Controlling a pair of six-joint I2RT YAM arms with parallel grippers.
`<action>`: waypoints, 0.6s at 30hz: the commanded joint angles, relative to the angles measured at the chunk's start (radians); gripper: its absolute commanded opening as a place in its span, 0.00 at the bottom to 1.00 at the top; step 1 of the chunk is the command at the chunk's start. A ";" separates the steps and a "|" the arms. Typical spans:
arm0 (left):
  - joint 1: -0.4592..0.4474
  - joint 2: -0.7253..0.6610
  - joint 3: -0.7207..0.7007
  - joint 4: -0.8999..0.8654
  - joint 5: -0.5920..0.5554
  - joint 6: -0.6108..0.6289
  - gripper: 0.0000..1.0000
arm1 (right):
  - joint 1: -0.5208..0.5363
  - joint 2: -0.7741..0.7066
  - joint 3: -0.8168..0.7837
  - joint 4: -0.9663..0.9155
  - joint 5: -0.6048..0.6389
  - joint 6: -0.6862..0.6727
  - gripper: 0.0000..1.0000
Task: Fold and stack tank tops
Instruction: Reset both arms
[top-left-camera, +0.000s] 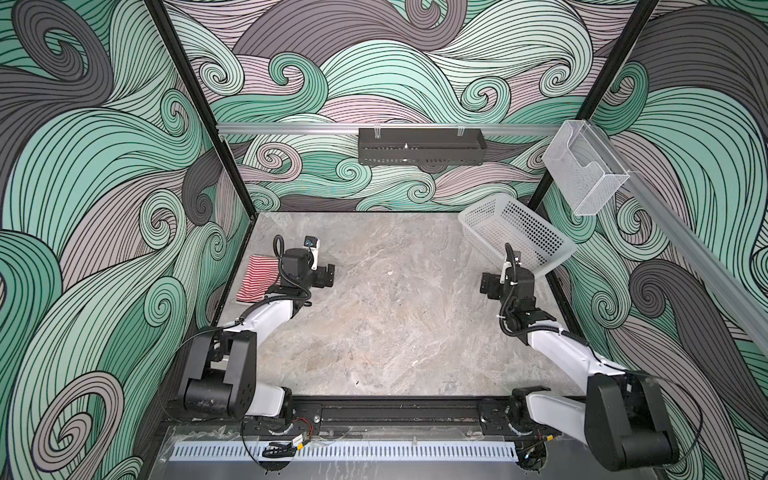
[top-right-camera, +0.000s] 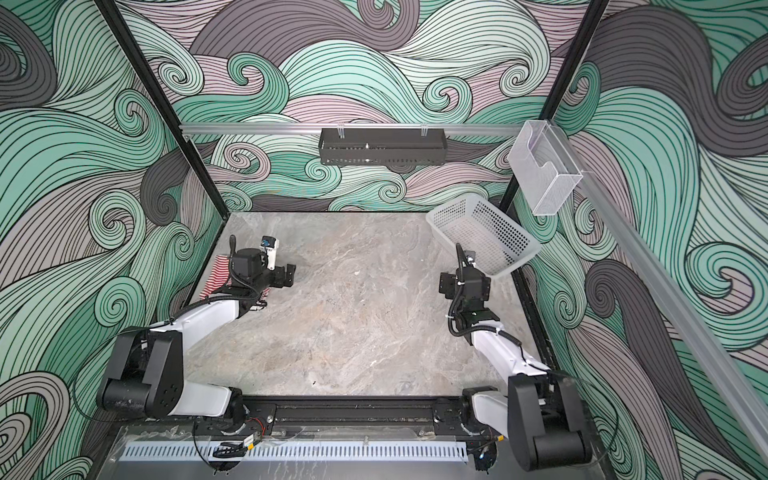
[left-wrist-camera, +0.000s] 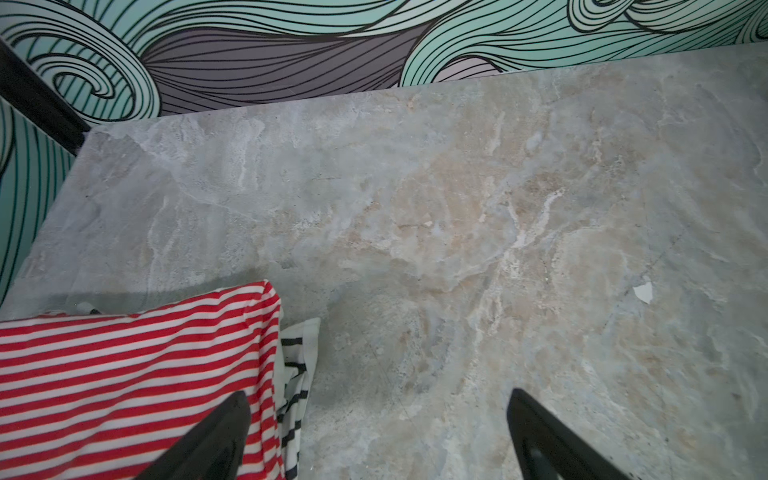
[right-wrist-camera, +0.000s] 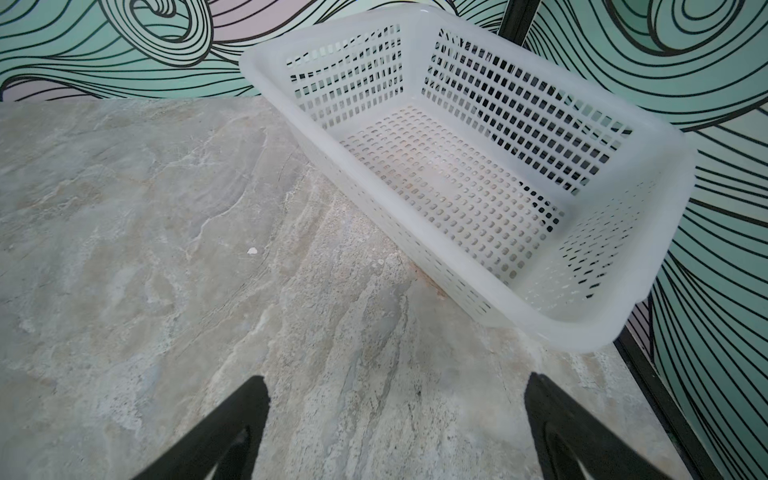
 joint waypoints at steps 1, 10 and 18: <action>0.005 -0.011 0.001 0.085 -0.034 0.007 0.99 | -0.034 0.061 -0.008 0.140 -0.096 -0.032 0.96; 0.013 0.102 0.040 0.192 -0.036 0.020 0.99 | -0.058 0.238 -0.031 0.367 -0.186 -0.061 0.96; 0.035 0.231 -0.007 0.386 0.000 0.035 0.99 | -0.081 0.333 -0.120 0.618 -0.248 -0.059 0.97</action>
